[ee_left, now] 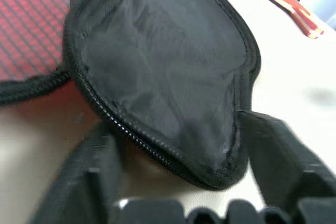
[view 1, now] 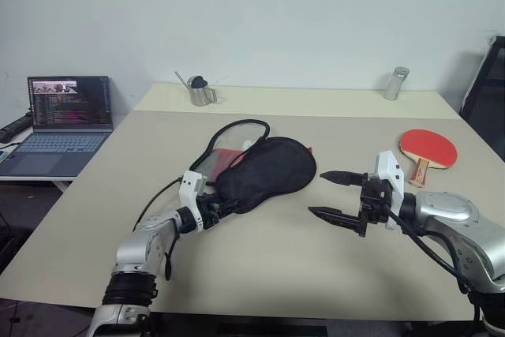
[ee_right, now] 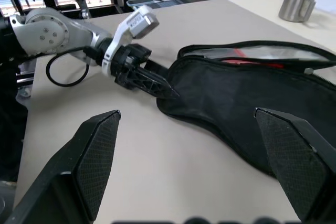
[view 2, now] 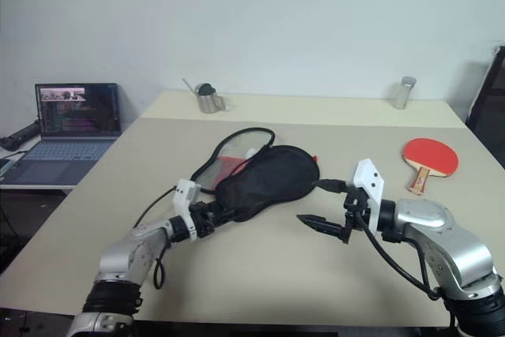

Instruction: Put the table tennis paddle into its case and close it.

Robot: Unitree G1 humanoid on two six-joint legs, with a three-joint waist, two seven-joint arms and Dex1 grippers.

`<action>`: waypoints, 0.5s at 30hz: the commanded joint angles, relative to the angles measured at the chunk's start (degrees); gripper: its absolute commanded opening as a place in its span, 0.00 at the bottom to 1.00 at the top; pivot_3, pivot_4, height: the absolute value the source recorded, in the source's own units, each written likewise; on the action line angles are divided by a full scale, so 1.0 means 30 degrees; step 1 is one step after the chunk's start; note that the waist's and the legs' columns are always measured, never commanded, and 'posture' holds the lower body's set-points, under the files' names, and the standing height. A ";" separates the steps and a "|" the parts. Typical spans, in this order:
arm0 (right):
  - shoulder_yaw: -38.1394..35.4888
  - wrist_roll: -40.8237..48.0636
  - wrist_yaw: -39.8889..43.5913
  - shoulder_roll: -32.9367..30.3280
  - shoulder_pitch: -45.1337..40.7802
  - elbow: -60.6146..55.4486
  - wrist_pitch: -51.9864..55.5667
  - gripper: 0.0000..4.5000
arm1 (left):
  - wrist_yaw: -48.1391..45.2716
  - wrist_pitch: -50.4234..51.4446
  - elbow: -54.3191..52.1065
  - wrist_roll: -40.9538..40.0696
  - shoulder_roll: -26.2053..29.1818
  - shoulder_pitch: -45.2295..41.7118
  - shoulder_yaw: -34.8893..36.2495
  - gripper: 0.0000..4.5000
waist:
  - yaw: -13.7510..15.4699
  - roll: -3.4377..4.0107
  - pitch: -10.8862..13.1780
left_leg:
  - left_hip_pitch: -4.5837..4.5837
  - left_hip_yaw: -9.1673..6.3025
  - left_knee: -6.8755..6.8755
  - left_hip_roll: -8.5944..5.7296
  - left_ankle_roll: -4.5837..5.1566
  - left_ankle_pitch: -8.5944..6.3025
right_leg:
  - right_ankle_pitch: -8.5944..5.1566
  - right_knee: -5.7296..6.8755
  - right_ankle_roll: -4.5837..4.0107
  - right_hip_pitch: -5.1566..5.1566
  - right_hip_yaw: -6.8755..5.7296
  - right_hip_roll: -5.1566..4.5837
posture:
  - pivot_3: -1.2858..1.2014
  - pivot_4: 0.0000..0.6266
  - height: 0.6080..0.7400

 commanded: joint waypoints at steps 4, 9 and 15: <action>-0.0603 0.0412 -0.0333 -0.0103 -0.0336 -0.0829 0.0235 1.00 | 0.0066 0.1723 0.0189 -0.0430 -0.0749 -0.0915 -0.0460 0.23 | 0.0003 0.0000 0.0000 | 0.0002 0.0000 -0.0001 0.0001 0.0000 0.0000 | 0.0000 0.0006 -0.0001 -0.0003 0.0000 0.0004 | 0.52 0.24 1.00; -0.0864 0.0568 -0.0537 -0.0276 -0.0309 -0.1014 0.0489 1.00 | -0.0105 0.3169 -0.0262 -0.0622 -0.2252 -0.1462 -0.1823 0.01 | 0.0083 0.0000 -0.0001 | 0.0001 0.0001 0.0001 -0.0004 0.0000 0.0001 | 0.0000 0.0003 0.0000 0.0000 0.0000 0.0005 | 0.52 0.24 1.00; -0.1069 0.0693 -0.0822 -0.0402 -0.0174 -0.1291 0.0735 1.00 | 0.0780 0.3022 0.0949 -0.0340 -0.4960 -0.3128 -0.2354 0.01 | 0.0240 -0.0015 0.0008 | -0.0024 -0.0012 0.0024 -0.0017 -0.0001 0.0001 | 0.0004 -0.0005 0.0008 0.0002 -0.0013 -0.0002 | 0.52 0.24 1.00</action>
